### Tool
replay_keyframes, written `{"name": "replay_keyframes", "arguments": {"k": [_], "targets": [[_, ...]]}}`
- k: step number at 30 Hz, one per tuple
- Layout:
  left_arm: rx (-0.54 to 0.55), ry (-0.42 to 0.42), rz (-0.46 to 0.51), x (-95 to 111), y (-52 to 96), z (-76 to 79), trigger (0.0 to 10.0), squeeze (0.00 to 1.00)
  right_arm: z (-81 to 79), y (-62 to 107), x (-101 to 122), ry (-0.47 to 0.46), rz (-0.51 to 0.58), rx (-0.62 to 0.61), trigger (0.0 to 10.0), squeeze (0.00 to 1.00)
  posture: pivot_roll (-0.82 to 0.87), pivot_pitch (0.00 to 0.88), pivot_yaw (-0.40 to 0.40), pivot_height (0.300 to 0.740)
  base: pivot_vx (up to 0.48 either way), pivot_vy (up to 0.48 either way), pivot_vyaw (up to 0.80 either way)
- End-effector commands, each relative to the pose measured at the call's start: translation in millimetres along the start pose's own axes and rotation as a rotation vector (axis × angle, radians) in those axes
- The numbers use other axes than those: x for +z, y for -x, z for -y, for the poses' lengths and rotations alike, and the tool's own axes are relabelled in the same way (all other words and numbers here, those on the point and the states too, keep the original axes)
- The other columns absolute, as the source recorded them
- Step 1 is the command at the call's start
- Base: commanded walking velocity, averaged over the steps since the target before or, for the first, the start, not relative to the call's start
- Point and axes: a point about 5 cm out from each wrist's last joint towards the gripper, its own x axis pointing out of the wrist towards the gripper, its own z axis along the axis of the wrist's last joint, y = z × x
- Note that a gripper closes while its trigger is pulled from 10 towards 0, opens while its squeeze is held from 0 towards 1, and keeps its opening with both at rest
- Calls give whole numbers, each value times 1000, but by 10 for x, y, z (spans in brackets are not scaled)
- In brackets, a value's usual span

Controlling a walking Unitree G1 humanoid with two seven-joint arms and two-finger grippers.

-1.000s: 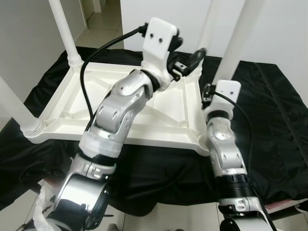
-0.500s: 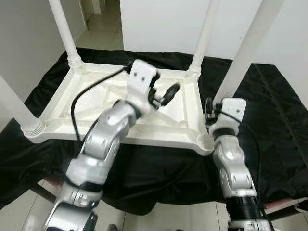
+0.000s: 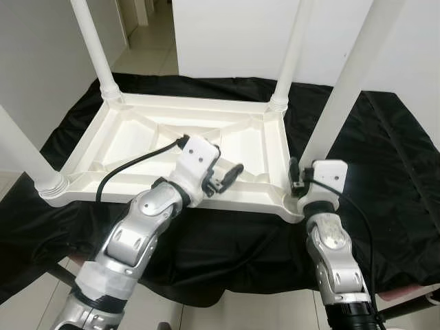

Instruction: Building children table

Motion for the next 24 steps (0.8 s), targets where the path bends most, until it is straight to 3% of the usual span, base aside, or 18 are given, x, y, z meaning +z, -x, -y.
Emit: {"name": "replay_keyframes", "arguments": {"k": [1, 10, 15, 24], "targets": [[-62, -21, -11, -38, 34, 89, 10000, 0, -50, 75, -36, 9, -20, 62, 10000, 0, 10, 94, 35, 740, 0, 0, 0], [-175, -79, -34, -156, 118, 271, 10000, 0, -35, 258, -201, 47, -89, 160, 10000, 0, -3, 103, 16, 740, 0, 0, 0], [-179, -33, -38, -144, 105, 257, 10000, 0, 64, 323, -265, 56, -124, 170, 10000, 0, -12, 104, 4, 740, 0, 0, 0], [-203, -22, -34, -144, 111, 311, 10000, 0, 107, 362, -298, 69, -130, 227, 10000, 0, -18, 105, 1, 740, 0, 0, 0]]}}
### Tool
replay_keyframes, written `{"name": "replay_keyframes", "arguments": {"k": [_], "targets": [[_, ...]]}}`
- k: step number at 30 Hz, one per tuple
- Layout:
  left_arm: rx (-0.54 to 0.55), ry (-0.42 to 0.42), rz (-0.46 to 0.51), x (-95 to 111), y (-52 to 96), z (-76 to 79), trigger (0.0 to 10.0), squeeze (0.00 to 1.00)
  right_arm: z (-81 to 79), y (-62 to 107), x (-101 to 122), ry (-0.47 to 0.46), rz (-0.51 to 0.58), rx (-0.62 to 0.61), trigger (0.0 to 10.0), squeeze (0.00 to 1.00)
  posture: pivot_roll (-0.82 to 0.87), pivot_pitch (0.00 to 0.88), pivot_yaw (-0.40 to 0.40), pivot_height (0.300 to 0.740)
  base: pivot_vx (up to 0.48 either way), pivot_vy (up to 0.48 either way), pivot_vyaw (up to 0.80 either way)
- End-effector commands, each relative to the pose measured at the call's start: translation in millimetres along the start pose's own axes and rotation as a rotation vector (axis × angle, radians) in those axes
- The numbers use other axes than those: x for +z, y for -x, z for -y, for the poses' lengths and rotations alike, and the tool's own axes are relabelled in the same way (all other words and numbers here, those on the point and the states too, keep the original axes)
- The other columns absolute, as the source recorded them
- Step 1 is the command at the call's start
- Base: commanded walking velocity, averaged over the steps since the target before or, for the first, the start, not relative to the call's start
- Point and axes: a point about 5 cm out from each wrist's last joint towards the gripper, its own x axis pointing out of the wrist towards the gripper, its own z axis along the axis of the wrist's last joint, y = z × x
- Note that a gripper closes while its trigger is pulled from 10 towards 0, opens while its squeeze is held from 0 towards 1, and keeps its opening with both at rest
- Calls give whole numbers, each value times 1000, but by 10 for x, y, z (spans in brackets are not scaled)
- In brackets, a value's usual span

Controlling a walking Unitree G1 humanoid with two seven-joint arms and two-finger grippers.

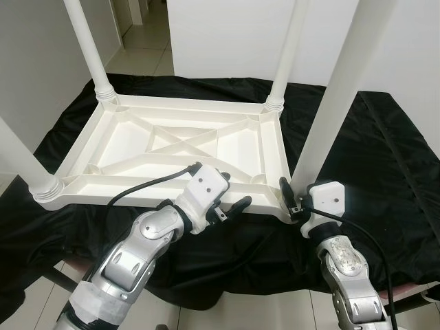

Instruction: Building children table

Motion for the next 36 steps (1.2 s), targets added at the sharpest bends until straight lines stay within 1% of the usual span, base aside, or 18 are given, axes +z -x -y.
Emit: {"name": "replay_keyframes", "arguments": {"k": [1, 3, 4, 5, 8, 11, 12, 15, 18, 25, 27, 29, 36], "targets": [[-121, 0, -1, 3, 14, 85, 10000, 0, 3, 69, -202, -11, -106, 17, 10000, 0, -18, 105, 1, 740, 0, 0, 0], [-122, -6, 0, 2, 13, 89, 10000, 0, -38, 61, -205, -33, -98, 71, 10000, 0, -18, 105, 1, 740, 0, 0, 0], [-121, -8, 2, 11, 7, 83, 10000, 0, -66, 52, -211, -60, -99, 100, 10000, 0, -18, 105, 3, 740, 0, 0, 0], [-121, -8, 2, 11, 7, 83, 10000, 0, -66, 52, -211, -60, -99, 100, 10000, 0, -18, 105, 3, 740, 0, 0, 0], [-122, -11, 5, 27, -8, 71, 10000, 0, -122, 23, -229, -122, -107, 162, 10000, 0, -16, 101, 6, 740, 0, 0, 0], [-124, -12, 6, 34, -10, 71, 10000, 0, -131, 9, -249, -146, -122, 176, 10000, 0, -16, 101, 6, 740, 0, 0, 0], [-124, -12, 6, 34, -10, 71, 10000, 0, -131, 9, -249, -146, -122, 176, 10000, 0, -16, 101, 6, 740, 0, 0, 0], [-124, -17, 8, 45, -11, 66, 10000, 0, -121, -5, -299, -207, -154, 171, 10000, 0, -12, 94, 6, 740, 0, 0, 0], [-124, -20, 10, 54, -14, 62, 10000, 0, -102, -23, -315, -234, -173, 161, 10000, 0, -10, 93, 5, 740, 0, 0, 0], [-124, -25, 17, 71, -31, 50, 10000, 0, -53, -64, -309, -288, -178, 131, 10000, 0, -11, 79, 5, 740, 0, 0, 0], [-124, -25, 17, 71, -31, 50, 10000, 0, -53, -64, -309, -288, -178, 131, 10000, 0, -11, 79, 5, 740, 0, 0, 0], [-128, -30, 20, 80, -36, 50, 10000, 0, -38, -75, -310, -314, -187, 118, 10000, 0, -12, 79, 8, 740, 0, 0, 0], [-130, -30, 24, 89, -37, 49, 10000, 0, -20, -80, -306, -323, -189, 96, 10000, 0, -12, 79, 6, 740, 0, 0, 0]]}}
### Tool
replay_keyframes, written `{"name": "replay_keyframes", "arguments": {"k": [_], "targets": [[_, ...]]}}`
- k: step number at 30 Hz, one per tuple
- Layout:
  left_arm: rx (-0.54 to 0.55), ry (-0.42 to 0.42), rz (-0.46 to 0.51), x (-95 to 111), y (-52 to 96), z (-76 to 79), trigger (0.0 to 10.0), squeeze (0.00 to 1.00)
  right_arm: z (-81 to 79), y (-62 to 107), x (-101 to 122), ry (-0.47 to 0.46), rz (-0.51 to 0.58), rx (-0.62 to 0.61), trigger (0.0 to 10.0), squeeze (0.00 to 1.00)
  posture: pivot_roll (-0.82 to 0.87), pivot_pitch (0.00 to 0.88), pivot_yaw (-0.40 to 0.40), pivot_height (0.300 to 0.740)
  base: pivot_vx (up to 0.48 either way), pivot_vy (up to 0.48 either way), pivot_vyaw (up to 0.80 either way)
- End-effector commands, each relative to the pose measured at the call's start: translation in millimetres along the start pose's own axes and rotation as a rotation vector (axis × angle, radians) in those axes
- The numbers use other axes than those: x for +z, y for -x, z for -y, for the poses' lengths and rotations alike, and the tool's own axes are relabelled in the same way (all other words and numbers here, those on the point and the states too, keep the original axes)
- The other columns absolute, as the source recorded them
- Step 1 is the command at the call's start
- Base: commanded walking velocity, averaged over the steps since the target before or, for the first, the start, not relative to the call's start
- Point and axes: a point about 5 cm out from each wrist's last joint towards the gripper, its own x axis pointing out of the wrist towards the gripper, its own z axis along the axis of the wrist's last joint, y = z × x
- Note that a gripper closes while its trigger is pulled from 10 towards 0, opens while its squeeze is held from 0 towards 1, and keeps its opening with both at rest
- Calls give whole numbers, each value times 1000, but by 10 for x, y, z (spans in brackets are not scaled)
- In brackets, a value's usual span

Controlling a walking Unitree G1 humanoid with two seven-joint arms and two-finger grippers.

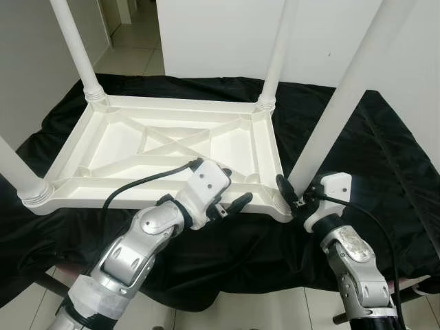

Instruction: Building children table

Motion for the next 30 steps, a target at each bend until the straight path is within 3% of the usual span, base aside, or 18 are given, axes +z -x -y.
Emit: {"name": "replay_keyframes", "arguments": {"k": [1, 7, 14, 20, 27, 28, 30], "targets": [[-121, -3, 14, 26, -12, 82, 10000, 0, -24, 37, -244, -93, -119, -41, 10000, 0, -12, 79, 6, 740, 0, 0, 0], [-124, 3, 21, 29, -13, 110, 10000, 0, -189, -31, -141, -133, -27, -234, 10000, 0, -8, 74, -6, 740, 0, 0, 0], [-140, 5, 22, 27, -18, 153, 10000, 0, -296, -62, -177, -171, -25, -456, 10000, 0, -3, 51, -5, 740, 0, 0, 0], [-141, 9, 26, 31, -43, 133, 10000, 0, -406, -99, -152, -194, 13, -465, 10000, 0, -1, 13, 5, 740, 0, 0, 0], [-134, 0, 27, 53, -52, 76, 10000, 0, -401, -72, -139, -172, 27, -504, 10000, 0, 3, 6, 20, 740, 0, 0, 0], [-133, -3, 24, 51, -49, 71, 10000, 0, -412, -80, -119, -160, 41, -494, 10000, 259, 3, 6, 20, 740, 0, 0, 0], [-133, -4, 22, 47, -46, 70, 10000, 0, -420, -86, -104, -152, 52, -487, 10000, 259, 3, 6, 20, 740, 0, 0, 0]]}}
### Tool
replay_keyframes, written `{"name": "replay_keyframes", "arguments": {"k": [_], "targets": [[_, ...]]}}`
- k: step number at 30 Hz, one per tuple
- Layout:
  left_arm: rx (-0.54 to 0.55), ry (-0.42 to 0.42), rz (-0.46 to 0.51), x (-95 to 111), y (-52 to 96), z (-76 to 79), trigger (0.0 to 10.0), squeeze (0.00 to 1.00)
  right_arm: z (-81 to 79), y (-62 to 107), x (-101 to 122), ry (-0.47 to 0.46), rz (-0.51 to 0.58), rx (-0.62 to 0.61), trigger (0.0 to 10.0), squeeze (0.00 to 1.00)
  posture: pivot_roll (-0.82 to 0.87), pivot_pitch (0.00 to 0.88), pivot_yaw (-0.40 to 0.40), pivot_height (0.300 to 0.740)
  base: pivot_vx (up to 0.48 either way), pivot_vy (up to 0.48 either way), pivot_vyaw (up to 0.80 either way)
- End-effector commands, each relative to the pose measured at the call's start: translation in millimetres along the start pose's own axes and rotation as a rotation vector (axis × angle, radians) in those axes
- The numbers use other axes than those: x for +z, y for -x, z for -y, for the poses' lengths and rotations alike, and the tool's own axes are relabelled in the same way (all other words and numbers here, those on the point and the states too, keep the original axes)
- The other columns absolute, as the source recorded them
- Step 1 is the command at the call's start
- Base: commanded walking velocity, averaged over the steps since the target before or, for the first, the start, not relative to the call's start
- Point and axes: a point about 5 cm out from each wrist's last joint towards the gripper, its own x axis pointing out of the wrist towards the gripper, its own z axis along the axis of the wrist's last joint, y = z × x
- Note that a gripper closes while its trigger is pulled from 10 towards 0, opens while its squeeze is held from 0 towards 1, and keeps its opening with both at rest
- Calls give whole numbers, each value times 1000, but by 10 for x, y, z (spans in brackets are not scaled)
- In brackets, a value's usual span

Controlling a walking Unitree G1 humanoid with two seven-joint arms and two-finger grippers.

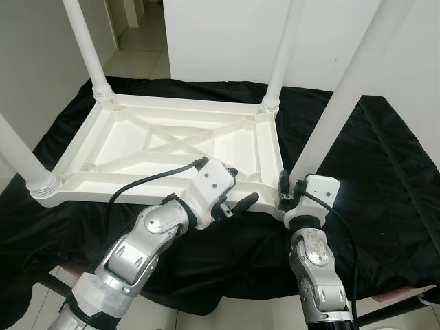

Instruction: Building children table

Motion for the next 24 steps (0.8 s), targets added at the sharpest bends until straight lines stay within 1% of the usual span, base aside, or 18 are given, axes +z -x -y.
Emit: {"name": "replay_keyframes", "arguments": {"k": [1, 2, 5, 7, 8, 9, 11, 12, 13, 14, 15, 17, 18, 19, 20, 21, 22, 24], "targets": [[-104, -8, -3, -5, 0, 35, 10000, 0, -98, 62, -104, -88, -54, -31, 10000, 259, 3, 6, 20, 740, 0, 0, 0], [-106, -8, -5, -7, 3, 44, 10000, 0, -98, 63, -79, -89, -35, -19, 10000, 1000, 4, 13, 20, 740, 0, 0, 0], [-109, -4, -5, -8, 8, 58, 10000, 0, -77, 52, -21, -94, -2, 14, 10000, 1000, 3, 18, 20, 740, 0, 0, 0], [-113, 0, -6, -7, 10, 77, 10000, 0, -36, 16, 56, -102, 30, 83, 10000, 1000, -2, 22, 20, 740, 0, 0, 0], [-116, 3, -5, -6, 6, 89, 10000, 0, 1, -17, 78, -95, 29, 135, 10000, 737, -4, 24, 18, 740, 0, 0, 0], [-118, 4, -4, -4, 2, 97, 10000, 0, 25, -37, 87, -88, 24, 167, 10000, 737, -4, 24, 18, 740, 0, 0, 0], [-118, 4, -4, -4, 2, 97, 10000, 0, 25, -37, 87, -88, 24, 167, 10000, 737, -4, 24, 18, 740, 0, 0, 0], [-121, 5, -4, -5, -5, 109, 10000, 0, 73, -68, 90, -69, 14, 212, 10000, 0, -9, 25, 17, 740, 0, 0, 0], [-121, 5, -4, -5, -5, 109, 10000, 0, 73, -68, 90, -69, 14, 212, 10000, 0, -9, 25, 17, 740, 0, 0, 0], [-125, 5, -3, -4, -13, 117, 10000, 0, 110, -95, 90, -43, 3, 264, 10000, 0, -11, 26, 17, 740, 0, 0, 0], [-125, 5, -3, -4, -13, 117, 10000, 0, 110, -95, 90, -43, 3, 264, 10000, 0, -11, 26, 17, 740, 0, 0, 0], [-133, 4, -2, 0, -25, 131, 10000, 0, 181, -142, 72, 2, -24, 364, 10000, 0, -16, 30, 16, 740, 0, 0, 0], [-133, 4, -2, 0, -25, 131, 10000, 0, 181, -142, 72, 2, -24, 364, 10000, 0, -16, 30, 16, 740, 0, 0, 0], [-139, 2, -1, -1, -35, 148, 10000, 0, 249, -188, 57, 30, -43, 432, 10000, 0, -18, 31, 19, 740, 0, 0, 0], [-139, 2, -1, -1, -35, 148, 10000, 0, 249, -188, 57, 30, -43, 432, 10000, 0, -18, 31, 19, 740, 0, 0, 0], [-143, 4, 0, 3, -41, 158, 10000, 0, 281, -215, 56, 62, -47, 477, 10000, 0, -20, 35, 18, 740, 0, 0, 0], [-143, 4, 0, 3, -41, 158, 10000, 0, 281, -215, 56, 62, -47, 477, 10000, 0, -20, 35, 18, 740, 0, 0, 0], [-151, 6, 2, 8, -52, 175, 10000, 0, 312, -247, 36, 84, -84, 592, 10000, 0, -25, 36, 21, 740, 0, 0, 0]]}}
